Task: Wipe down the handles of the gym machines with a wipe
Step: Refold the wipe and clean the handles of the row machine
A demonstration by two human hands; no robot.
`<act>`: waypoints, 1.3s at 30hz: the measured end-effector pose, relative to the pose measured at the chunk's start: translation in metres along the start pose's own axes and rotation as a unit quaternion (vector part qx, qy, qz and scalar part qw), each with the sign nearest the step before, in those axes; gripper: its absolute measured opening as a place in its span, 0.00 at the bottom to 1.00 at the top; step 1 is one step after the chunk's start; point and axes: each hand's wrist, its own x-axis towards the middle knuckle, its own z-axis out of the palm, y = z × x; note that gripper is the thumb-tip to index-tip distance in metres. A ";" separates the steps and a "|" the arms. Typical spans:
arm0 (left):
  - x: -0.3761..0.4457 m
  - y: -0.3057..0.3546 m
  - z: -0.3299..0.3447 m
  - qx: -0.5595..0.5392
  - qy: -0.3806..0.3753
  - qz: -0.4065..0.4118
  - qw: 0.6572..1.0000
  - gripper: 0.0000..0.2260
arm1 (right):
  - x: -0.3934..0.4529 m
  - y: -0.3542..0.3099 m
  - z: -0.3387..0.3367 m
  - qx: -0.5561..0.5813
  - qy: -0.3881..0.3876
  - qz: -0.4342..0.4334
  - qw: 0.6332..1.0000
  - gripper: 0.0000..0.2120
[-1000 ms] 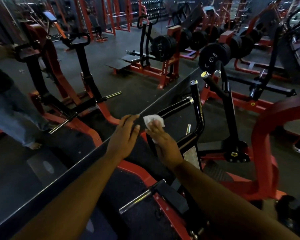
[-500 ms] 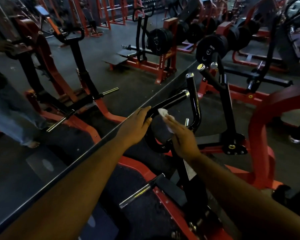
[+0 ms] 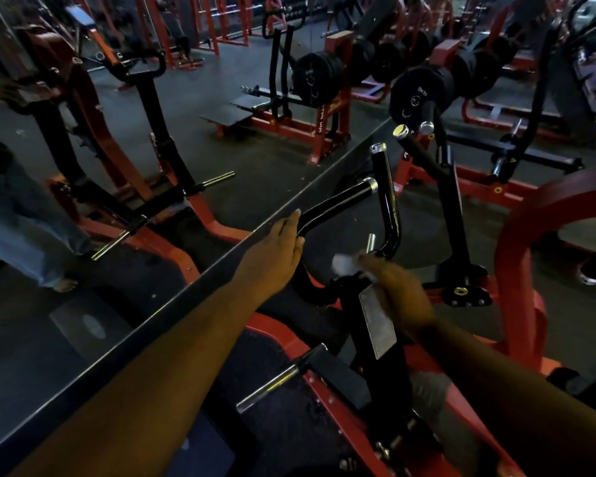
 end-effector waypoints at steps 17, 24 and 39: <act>-0.026 0.009 0.018 -0.011 0.000 -0.041 0.999 0.36 | 0.117 -0.044 -0.008 0.084 0.033 0.004 0.996 0.29; -0.025 0.004 0.019 0.037 0.011 -0.017 0.999 0.36 | 0.142 0.007 -0.009 -0.096 0.011 0.182 0.979 0.19; -0.028 -0.041 -0.013 -0.211 0.059 0.031 0.975 0.31 | 0.040 -0.058 0.061 -0.033 -0.090 -0.217 0.972 0.18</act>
